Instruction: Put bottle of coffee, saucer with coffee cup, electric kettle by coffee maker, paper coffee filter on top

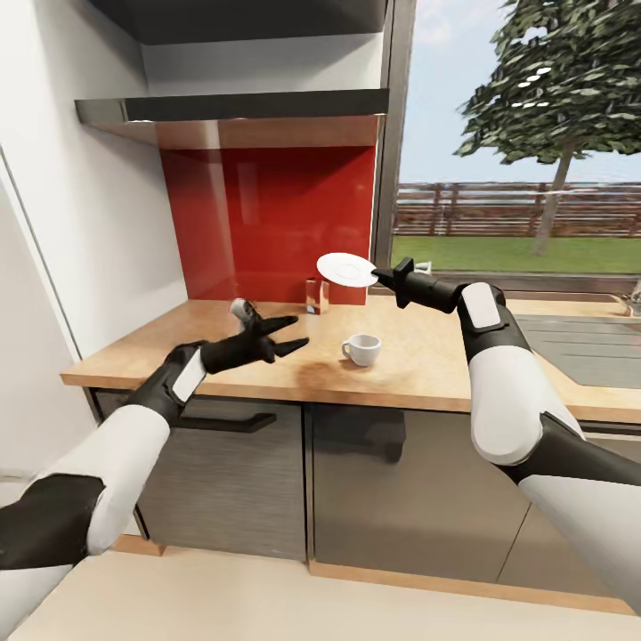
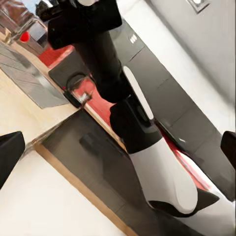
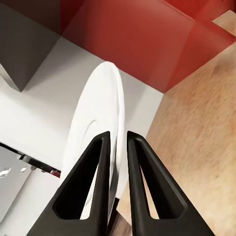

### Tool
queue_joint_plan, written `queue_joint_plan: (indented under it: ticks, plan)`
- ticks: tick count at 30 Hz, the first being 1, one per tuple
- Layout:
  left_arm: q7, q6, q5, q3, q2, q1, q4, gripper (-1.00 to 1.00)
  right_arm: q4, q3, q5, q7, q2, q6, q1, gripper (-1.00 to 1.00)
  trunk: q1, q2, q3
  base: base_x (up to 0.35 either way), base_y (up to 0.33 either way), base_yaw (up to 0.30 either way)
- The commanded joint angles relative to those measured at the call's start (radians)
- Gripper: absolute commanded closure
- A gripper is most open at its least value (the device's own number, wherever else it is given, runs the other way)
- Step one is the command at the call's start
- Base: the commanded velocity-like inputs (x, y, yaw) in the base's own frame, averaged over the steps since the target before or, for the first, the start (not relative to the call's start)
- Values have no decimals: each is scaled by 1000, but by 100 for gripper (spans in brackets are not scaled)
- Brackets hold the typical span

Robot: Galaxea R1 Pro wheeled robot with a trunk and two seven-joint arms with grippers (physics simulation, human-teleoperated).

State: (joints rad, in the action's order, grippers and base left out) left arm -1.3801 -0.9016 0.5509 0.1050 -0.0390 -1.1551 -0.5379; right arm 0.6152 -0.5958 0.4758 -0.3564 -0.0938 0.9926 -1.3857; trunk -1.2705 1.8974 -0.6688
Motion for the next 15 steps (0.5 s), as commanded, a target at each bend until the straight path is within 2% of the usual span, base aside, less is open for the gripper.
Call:
queue_joint_plan:
  ticks: [1, 3, 4, 6, 7, 8, 9, 11, 13, 15]
  plan:
    - [-37, 2, 5, 34, -7, 23, -23, -100, 0, -9, -8, -10, -1, 6, -1, 100, 0, 1, -1, 0, 0, 0]
    - [-96, 18, 5, 86, -23, 74, -73, -100, 1, -9, -8, -10, -1, 6, -1, 100, 0, 1, -1, 0, 0, 0]
    - [-137, 29, 5, 126, -46, 126, -124, -100, 1, -9, -8, -10, -1, 6, -1, 100, 0, 1, -1, 0, 0, 0]
    - [-164, 36, 5, 152, -74, 176, -165, -100, 1, -9, -8, -10, -1, 6, -1, 100, 0, 1, -1, 0, 0, 0]
    - [-182, 41, 5, 168, -106, 220, -192, -100, 1, -9, -8, -10, 0, 6, -1, 100, 0, 1, -1, 0, 0, 0]
    - [-189, 43, 5, 174, -123, 241, -202, -100, 1, -9, -8, -10, 0, 6, -1, 100, 0, 1, -1, 0, 0, 0]
    - [-191, 55, 6, 191, -212, 375, -238, -100, 1, -9, -8, -10, 0, 6, -1, 100, 0, 1, -1, 0, 0, 0]
    - [-191, 68, 6, 194, -241, 433, -246, -100, 1, -9, -8, -10, 1, 6, -1, 100, 0, 1, -1, 0, 0, 0]
    - [-191, 80, 6, 195, -253, 464, -247, -100, 1, -8, -8, -10, 4, 6, -1, 100, 0, 1, -1, 0, 0, 0]
    - [-191, 110, 6, 196, -268, 536, -233, -100, 1, -8, -8, -14, 15, 7, 0, 100, 0, 1, -1, 0, 0, 0]
